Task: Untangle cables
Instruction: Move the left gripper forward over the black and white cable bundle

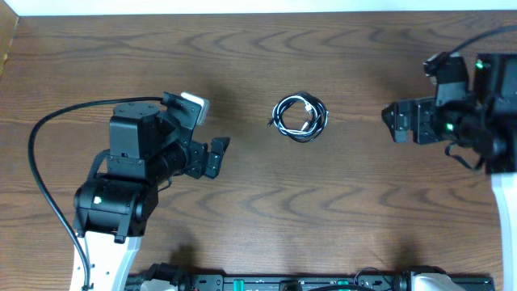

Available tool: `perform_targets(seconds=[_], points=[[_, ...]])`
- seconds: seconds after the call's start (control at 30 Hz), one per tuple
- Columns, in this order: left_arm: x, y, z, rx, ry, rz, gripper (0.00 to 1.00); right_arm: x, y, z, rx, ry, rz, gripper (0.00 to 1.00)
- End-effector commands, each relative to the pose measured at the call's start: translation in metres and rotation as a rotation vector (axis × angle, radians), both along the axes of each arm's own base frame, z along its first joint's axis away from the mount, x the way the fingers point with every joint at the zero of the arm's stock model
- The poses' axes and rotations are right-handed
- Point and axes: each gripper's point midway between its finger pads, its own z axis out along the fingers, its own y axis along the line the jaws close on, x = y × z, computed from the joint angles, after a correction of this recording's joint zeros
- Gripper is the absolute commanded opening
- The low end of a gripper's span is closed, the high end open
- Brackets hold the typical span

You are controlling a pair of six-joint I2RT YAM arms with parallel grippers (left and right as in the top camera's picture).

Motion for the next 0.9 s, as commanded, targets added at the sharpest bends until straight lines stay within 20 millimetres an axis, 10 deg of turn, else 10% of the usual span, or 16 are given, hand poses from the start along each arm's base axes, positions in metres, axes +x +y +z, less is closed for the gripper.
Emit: perform_targets(seconds=[0.0, 0.53, 0.73, 0.83, 0.87], points=[[0.007, 0.001, 0.015, 0.02, -0.066, -0.005, 0.98, 0.005, 0.003, -0.001, 0.003, 0.016, 0.02, 0.99], [-0.003, -0.008, 0.004, -0.019, 0.007, -0.041, 0.96, 0.001, -0.007, -0.012, -0.044, 0.065, -0.011, 0.99], [0.008, -0.014, -0.01, -0.027, 0.056, -0.056, 0.08, 0.003, -0.007, -0.011, -0.044, 0.059, -0.011, 0.99], [0.014, -0.026, -0.017, -0.069, 0.089, -0.101, 0.08, 0.002, -0.007, -0.011, -0.046, 0.06, -0.011, 0.99], [0.017, -0.03, -0.019, -0.086, 0.096, -0.118, 0.29, 0.002, -0.008, -0.012, -0.051, 0.061, -0.015, 0.99]])
